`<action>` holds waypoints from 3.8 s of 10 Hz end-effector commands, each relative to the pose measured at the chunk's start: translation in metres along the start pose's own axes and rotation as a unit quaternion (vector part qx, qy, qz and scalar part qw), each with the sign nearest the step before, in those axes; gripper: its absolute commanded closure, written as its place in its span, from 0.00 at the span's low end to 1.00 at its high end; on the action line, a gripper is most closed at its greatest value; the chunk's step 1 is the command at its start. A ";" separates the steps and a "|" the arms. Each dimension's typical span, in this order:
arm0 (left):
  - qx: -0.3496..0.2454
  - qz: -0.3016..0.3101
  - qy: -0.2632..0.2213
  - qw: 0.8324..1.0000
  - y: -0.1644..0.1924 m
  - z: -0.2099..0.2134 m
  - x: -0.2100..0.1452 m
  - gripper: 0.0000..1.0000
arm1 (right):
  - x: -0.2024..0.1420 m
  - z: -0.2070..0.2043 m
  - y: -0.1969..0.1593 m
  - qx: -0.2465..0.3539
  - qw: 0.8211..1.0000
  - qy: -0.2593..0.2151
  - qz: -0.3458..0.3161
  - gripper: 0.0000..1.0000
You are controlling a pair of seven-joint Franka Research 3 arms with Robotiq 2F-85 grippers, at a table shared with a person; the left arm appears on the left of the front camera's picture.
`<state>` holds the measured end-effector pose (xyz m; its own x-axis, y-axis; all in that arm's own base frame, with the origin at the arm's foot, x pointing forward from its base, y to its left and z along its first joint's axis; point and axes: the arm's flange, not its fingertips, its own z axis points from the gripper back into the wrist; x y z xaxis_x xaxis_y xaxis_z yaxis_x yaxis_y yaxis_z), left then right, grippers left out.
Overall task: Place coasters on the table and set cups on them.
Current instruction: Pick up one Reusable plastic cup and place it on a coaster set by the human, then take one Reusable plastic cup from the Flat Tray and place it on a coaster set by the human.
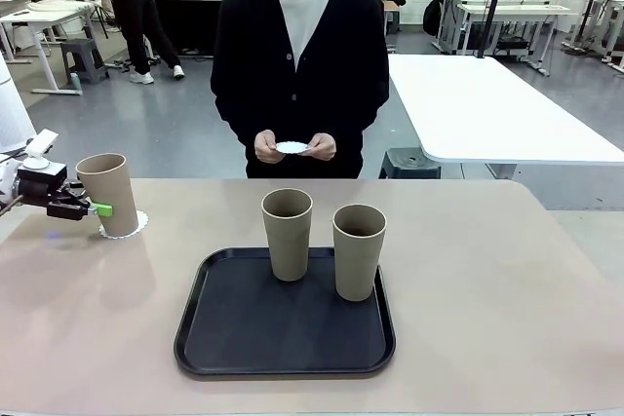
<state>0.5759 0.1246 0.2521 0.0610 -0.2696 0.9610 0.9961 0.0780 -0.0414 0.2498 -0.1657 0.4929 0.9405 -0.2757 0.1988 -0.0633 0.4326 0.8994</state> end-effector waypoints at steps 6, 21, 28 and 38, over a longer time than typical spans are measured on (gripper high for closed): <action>-0.005 -0.042 0.013 0.999 0.002 0.000 -0.002 0.00 | 0.002 -0.001 0.001 0.012 1.000 -0.003 0.004 0.00; 0.172 -0.045 0.307 0.935 -0.039 0.078 0.088 0.00 | 0.002 -0.001 0.001 0.012 1.000 -0.003 0.004 0.00; 0.210 0.111 0.456 0.858 -0.164 0.062 0.263 0.00 | 0.002 -0.001 0.001 0.012 1.000 -0.003 0.004 0.00; 0.220 0.132 0.495 0.830 -0.173 0.023 0.265 0.00 | 0.002 -0.001 0.001 0.012 1.000 -0.003 0.004 0.00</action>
<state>0.4184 0.0646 0.5182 0.5209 -0.8183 0.2429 0.8284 0.5533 0.0873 0.2503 -0.1649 0.4929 0.9414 -0.2732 0.1979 -0.0631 0.4336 0.8989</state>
